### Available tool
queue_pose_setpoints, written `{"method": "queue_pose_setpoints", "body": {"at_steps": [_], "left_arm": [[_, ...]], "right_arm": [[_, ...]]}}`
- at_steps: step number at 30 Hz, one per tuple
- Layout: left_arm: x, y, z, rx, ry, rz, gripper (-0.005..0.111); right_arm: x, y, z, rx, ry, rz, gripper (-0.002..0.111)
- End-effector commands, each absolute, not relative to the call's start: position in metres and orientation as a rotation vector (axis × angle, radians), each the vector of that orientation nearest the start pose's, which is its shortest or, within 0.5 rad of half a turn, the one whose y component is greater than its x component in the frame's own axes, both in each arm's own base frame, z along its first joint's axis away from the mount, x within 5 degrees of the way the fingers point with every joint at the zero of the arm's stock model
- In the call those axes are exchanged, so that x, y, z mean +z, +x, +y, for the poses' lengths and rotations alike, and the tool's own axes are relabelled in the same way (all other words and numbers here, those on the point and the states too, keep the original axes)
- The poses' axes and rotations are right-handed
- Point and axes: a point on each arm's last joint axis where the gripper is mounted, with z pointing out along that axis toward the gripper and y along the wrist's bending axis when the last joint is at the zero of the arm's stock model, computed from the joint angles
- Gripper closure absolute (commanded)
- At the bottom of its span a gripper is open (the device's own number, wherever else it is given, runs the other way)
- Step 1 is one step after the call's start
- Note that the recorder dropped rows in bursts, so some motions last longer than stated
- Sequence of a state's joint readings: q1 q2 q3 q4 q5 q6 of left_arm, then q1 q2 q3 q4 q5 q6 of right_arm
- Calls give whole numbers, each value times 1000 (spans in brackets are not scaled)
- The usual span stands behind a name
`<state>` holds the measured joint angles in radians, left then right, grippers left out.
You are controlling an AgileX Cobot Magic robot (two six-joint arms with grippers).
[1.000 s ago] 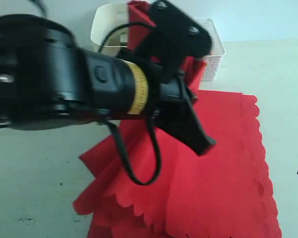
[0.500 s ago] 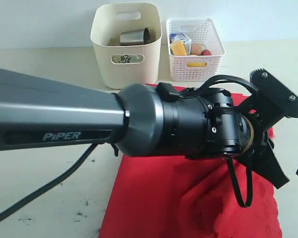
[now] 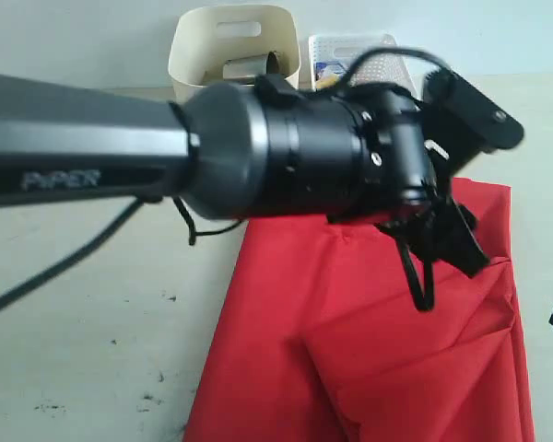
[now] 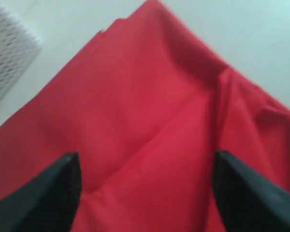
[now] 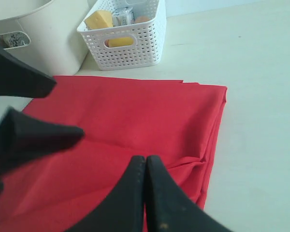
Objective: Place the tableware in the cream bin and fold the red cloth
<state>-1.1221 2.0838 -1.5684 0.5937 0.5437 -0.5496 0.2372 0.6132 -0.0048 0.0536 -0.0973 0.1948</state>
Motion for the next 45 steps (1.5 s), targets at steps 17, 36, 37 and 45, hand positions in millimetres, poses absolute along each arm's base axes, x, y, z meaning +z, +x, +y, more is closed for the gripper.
{"method": "queue_pose_setpoints", "body": {"at_steps": [17,36,37,45], "left_arm": [[110,235,-329,41,1190,2442,106],[191,52,-422,-278,1696,1888,106],[191,58,-415,-200,1693,1937,106],[196,107,-309,678,1204,2035,107]], "right_arm": [[173,100,23,299,12,2007,108],[173,100,23,295,3,2005,108],[173,100,23,294,1,2005,108],[173,100,23,291,-2,2005,108]]}}
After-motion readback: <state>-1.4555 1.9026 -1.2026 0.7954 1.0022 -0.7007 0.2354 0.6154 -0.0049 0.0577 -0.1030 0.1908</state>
